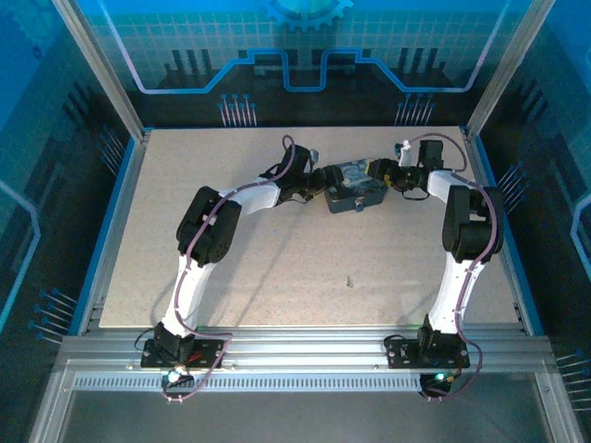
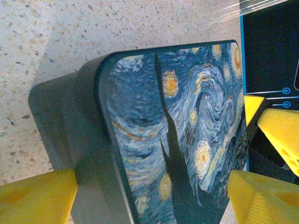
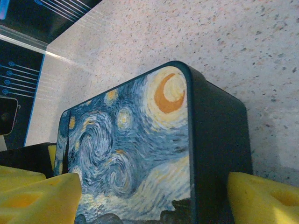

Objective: Unlock the padlock with the key

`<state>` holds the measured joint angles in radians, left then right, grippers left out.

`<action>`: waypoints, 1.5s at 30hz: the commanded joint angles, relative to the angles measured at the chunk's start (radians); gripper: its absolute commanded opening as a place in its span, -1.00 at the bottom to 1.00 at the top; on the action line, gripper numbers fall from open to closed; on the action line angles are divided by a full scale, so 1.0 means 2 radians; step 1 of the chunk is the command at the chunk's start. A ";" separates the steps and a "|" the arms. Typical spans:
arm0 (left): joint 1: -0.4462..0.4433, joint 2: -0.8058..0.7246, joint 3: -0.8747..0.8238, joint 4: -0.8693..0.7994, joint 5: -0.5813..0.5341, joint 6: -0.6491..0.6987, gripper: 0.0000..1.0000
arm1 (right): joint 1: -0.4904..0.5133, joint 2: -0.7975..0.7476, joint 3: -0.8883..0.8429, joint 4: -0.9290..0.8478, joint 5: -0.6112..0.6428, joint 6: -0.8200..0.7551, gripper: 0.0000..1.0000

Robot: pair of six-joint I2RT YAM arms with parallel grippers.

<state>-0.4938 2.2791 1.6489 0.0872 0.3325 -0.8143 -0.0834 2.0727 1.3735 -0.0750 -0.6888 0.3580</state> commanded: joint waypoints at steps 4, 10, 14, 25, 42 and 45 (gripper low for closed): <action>-0.003 -0.008 0.003 -0.005 0.014 0.001 0.69 | 0.025 -0.025 -0.047 -0.011 -0.035 0.000 0.60; 0.007 -0.051 -0.054 0.007 0.007 0.011 0.69 | 0.051 -0.077 -0.118 0.021 -0.026 0.012 0.60; 0.018 -0.089 -0.109 0.019 0.003 0.017 0.70 | 0.079 -0.107 -0.159 0.038 -0.013 0.022 0.61; 0.057 -0.171 -0.232 0.043 -0.020 0.022 0.79 | 0.153 -0.159 -0.220 0.069 0.062 0.058 0.65; 0.075 -0.366 -0.357 -0.022 -0.077 0.055 0.97 | 0.192 -0.379 -0.266 -0.176 0.243 -0.003 0.65; 0.056 -0.398 -0.384 -0.027 -0.078 0.051 0.97 | 0.226 -0.415 -0.287 -0.218 0.260 0.004 0.63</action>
<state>-0.3508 1.5314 0.9245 0.0784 0.1875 -0.7265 0.3161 1.2884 0.8436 -0.3283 -0.2276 0.3836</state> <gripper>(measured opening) 0.988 0.820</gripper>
